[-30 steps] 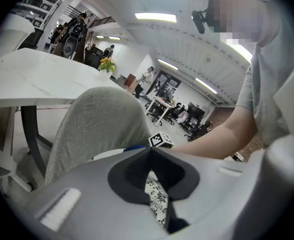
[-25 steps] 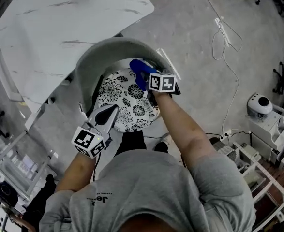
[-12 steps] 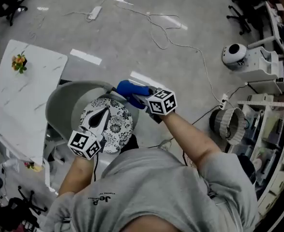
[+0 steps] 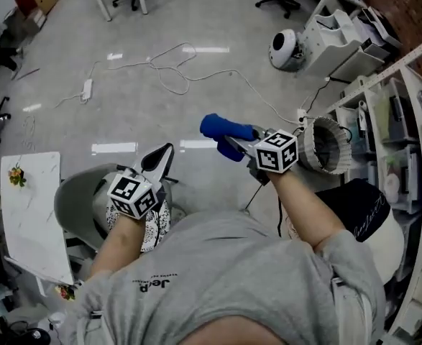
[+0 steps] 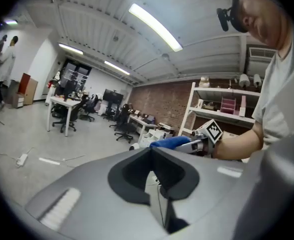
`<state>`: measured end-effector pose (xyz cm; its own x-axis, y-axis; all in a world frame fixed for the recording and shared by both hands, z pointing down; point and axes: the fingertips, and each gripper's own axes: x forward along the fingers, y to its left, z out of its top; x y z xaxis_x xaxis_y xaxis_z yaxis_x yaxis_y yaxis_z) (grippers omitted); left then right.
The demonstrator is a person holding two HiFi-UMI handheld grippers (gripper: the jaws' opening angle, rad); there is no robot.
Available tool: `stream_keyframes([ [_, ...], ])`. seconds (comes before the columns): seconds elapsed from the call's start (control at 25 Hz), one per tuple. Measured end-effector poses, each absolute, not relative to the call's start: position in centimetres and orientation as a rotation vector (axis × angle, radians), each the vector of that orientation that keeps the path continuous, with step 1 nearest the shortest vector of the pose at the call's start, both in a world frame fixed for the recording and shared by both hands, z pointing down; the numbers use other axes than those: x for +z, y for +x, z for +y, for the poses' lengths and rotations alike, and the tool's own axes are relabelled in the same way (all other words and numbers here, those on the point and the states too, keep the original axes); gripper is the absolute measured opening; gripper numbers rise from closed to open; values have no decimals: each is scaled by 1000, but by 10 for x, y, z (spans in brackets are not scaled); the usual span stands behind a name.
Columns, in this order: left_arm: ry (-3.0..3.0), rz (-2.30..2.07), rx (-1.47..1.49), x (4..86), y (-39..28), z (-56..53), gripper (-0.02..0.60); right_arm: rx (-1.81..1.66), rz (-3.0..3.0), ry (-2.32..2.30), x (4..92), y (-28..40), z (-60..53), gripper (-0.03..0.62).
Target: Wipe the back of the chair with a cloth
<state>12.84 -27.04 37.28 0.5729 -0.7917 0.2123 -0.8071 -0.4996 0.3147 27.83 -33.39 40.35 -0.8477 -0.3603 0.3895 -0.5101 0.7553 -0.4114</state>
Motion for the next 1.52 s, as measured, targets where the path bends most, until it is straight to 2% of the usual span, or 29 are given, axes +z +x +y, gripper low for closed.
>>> stream_keyframes([
  [0.24,2569,-1166,61,324,259,-295,58,677,-2716,876,347,422,-329,58],
  [0.48,2621,-1134,28,293,314,-287,58,640,-2760,929,320,486,-308,58],
  [0.96,2729,-1099,80,262,249,-269,58,562,-2848,1038,275,445,-289,58],
  [1.52,2686,-1160,21,267,221,-256,58,488,-2834,955,268,422,-285,58],
])
